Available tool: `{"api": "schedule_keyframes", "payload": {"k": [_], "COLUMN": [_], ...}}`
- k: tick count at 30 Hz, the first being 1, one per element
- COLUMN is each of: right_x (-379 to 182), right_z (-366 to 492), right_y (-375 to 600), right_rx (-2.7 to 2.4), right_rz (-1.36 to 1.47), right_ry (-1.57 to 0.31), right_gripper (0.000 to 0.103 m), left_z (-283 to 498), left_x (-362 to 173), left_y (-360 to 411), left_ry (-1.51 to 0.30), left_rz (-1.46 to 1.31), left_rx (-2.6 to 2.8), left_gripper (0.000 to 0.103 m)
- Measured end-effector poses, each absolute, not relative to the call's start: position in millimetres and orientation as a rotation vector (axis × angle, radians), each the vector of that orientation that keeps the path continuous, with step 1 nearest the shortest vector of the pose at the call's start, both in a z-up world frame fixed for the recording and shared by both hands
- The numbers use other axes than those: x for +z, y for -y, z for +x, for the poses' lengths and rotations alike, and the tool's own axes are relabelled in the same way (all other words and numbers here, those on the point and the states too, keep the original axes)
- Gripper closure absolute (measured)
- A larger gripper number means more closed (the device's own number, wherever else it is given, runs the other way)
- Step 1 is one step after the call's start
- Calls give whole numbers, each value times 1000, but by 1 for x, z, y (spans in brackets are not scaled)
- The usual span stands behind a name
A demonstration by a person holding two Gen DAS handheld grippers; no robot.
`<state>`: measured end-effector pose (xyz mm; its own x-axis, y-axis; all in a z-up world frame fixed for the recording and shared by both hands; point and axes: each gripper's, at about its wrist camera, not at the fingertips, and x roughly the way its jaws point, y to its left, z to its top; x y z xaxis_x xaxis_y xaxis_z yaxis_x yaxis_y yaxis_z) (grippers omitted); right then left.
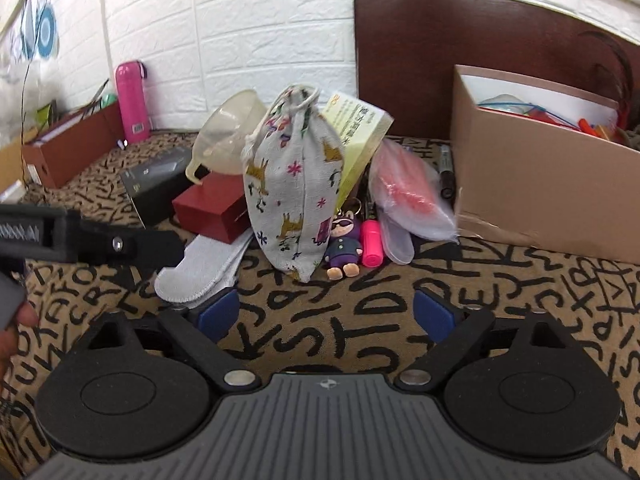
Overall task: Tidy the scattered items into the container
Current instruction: 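Return both tools to the table toward the cloth bag, then grasp the pink-capped black marker beside the cloth bag with the left tool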
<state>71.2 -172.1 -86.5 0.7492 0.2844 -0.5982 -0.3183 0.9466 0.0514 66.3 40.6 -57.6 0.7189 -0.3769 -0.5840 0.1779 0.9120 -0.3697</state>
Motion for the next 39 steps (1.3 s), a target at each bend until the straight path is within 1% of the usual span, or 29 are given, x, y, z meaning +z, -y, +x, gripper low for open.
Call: {"api": "schedule_keyframes", "payload": {"k": [1,3,5,7,10,13,14,15,18,19,20,24,26,27,28,29,30,34,36,37,38,39], "right_x": [-88,-93,-97,-100,-103,-106,-107,-109,-110,-111,-111,-114,-114,-115,-115,-115,-115,-116,-117,-118,-118,-117], "right_z": [74,78,82,87,92,100,104,107,115,118,119,126,128,129,129,129,130,134,136,136,137,137], "right_y": [171,171,174,176,178,180,180,180,181,181,180,177,177,177,177,177,176,175,172,171,172,172], "right_rx": [325,314,295,279,262,274,279,285,298,303,307,324,334,338,348,357,357,342,336,337,345,354], "right_rz": [-67,-74,-75,-90,-119,-129,-126,-122,-103,-105,-109,-109,-104,-102,-101,-98,-99,-91,-110,-118,-118,-114], "right_ry": [-654,-671,-685,-690,-682,-685,-690,-696,-691,-689,-685,-675,-671,-671,-670,-671,-670,-669,-663,-658,-657,-656], "right_gripper": [23,35,40,41,45,55,61,62,62,62,60,50,47,44,41,38,38,38,39,40,51,61], "left_z": [66,68,76,85,93,98,100,102,111,113,115,120,122,124,125,128,130,137,140,140,141,140], "left_x": [-56,-56,-59,-67,-76,-81,-82,-83,-88,-90,-92,-95,-96,-95,-96,-95,-96,-96,-96,-96,-96,-96], "left_y": [-36,-25,-14,-5,3,9,10,10,9,8,6,2,1,0,-2,-3,-4,-2,-1,-1,-1,-1], "left_ry": [-697,-684,-698,-728,-769,-777,-779,-782,-809,-810,-814,-815,-815,-812,-809,-811,-816,-813,-808,-810,-812,-814], "left_rz": [-283,-245,-211,-210,-210,-207,-208,-209,-211,-222,-234,-258,-254,-246,-239,-243,-254,-270,-263,-258,-251,-249], "left_rx": [-333,-371,-401,-420,-425,-411,-407,-402,-380,-371,-365,-350,-337,-326,-317,-317,-319,-313,-310,-311,-308,-310], "left_gripper": [2,5,11,18,20,22,23,26,35,36,36,42,46,51,53,53,52,44,44,48,57,62]}}
